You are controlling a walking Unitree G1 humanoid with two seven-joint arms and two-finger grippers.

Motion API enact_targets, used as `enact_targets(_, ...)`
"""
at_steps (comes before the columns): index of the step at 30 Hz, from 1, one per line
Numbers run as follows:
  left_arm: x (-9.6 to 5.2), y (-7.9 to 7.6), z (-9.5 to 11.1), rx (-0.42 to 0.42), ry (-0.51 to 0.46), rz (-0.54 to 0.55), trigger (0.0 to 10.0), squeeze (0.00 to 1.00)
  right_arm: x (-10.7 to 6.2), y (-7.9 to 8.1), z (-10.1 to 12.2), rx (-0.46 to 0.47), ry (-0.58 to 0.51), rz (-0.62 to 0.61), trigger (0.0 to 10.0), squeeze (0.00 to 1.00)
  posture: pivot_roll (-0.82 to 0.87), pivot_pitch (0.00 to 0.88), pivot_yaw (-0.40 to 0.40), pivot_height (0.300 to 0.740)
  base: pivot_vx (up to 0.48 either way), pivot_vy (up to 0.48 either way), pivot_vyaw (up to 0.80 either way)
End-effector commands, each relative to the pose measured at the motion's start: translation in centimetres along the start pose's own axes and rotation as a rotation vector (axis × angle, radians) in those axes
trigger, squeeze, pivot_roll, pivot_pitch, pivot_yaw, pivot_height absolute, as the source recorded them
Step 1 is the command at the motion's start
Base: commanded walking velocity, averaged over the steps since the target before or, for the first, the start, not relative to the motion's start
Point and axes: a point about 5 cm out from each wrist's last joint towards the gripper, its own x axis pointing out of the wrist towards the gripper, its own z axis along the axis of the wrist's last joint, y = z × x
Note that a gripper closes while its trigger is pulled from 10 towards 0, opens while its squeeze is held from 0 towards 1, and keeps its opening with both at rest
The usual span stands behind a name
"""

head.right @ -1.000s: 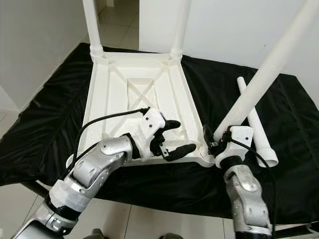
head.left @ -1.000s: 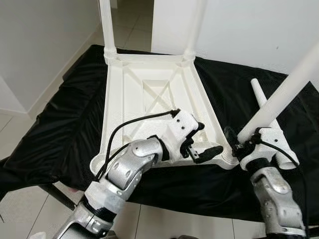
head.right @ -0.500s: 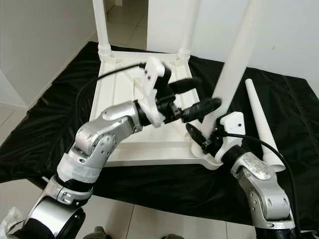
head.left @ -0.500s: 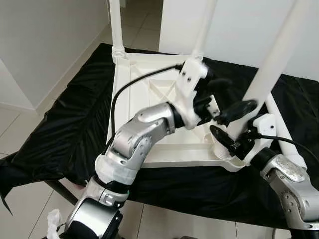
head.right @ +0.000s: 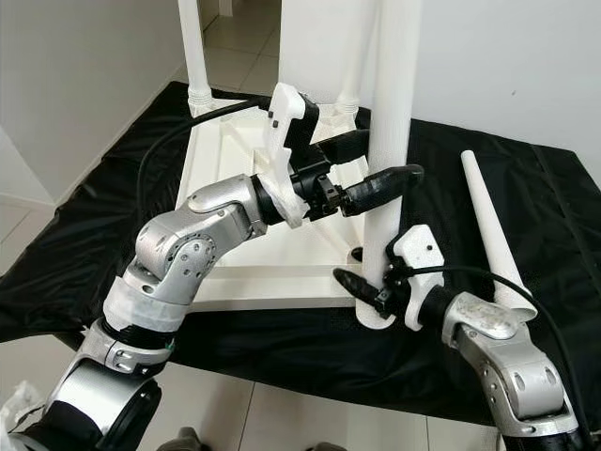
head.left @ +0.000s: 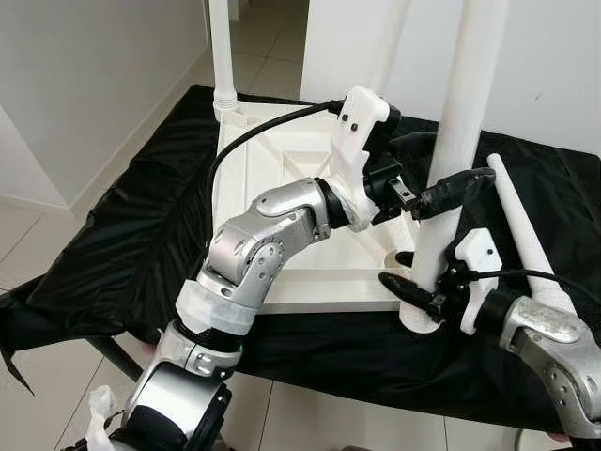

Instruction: Building children table

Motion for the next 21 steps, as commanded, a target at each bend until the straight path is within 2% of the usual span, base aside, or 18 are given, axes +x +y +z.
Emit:
enact_targets(1, 0.2, -0.8, -0.1, 0.005, 0.022, -0.125, 3.0, 0.00, -0.2, 0.4, 0.2, -0.010, 0.013, 0.040, 10.0, 0.00, 0.01, 0.000, -0.036, 0.740, 0.000, 0.000, 0.00)
enact_targets(4, 0.1, -0.9, -0.2, 0.008, 0.026, -0.137, 3.0, 0.00, -0.2, 0.4, 0.1, -0.011, 0.020, 0.042, 10.0, 0.00, 0.01, 0.000, -0.036, 0.740, 0.000, 0.000, 0.00)
enact_targets(5, 0.0, -1.0, -0.2, 0.008, 0.027, -0.144, 0.0, 0.00, -0.3, 0.4, 0.1, -0.012, 0.024, 0.044, 10.0, 0.00, 0.01, 0.000, -0.036, 0.740, 0.000, 0.000, 0.00)
enact_targets(9, 0.0, -1.1, -0.3, 0.007, 0.033, -0.150, 0.0, 0.00, -0.4, 0.4, 0.1, -0.013, 0.031, 0.050, 10.0, 0.00, 0.01, 0.000, -0.036, 0.740, 0.000, 0.000, 0.00)
enact_targets(13, -0.3, -1.8, -0.3, -0.003, 0.036, -0.209, 0.0, 0.00, -0.7, 0.1, -0.1, -0.014, 0.053, 0.047, 10.0, 0.00, 0.01, 0.000, -0.035, 0.740, 0.000, 0.000, 0.00)
enact_targets(19, -0.3, -1.8, -0.1, -0.009, 0.029, -0.210, 0.0, 0.00, -0.8, -0.1, -0.2, -0.011, 0.058, 0.030, 10.0, 0.00, 0.01, 0.000, -0.037, 0.740, 0.000, 0.000, 0.00)
enact_targets(21, -0.1, -1.6, -0.1, 0.007, 0.032, -0.190, 0.0, 0.00, -0.6, -0.5, -0.1, 0.000, 0.044, -0.012, 10.0, 0.00, 0.01, 0.000, -0.039, 0.740, 0.000, 0.000, 0.00)
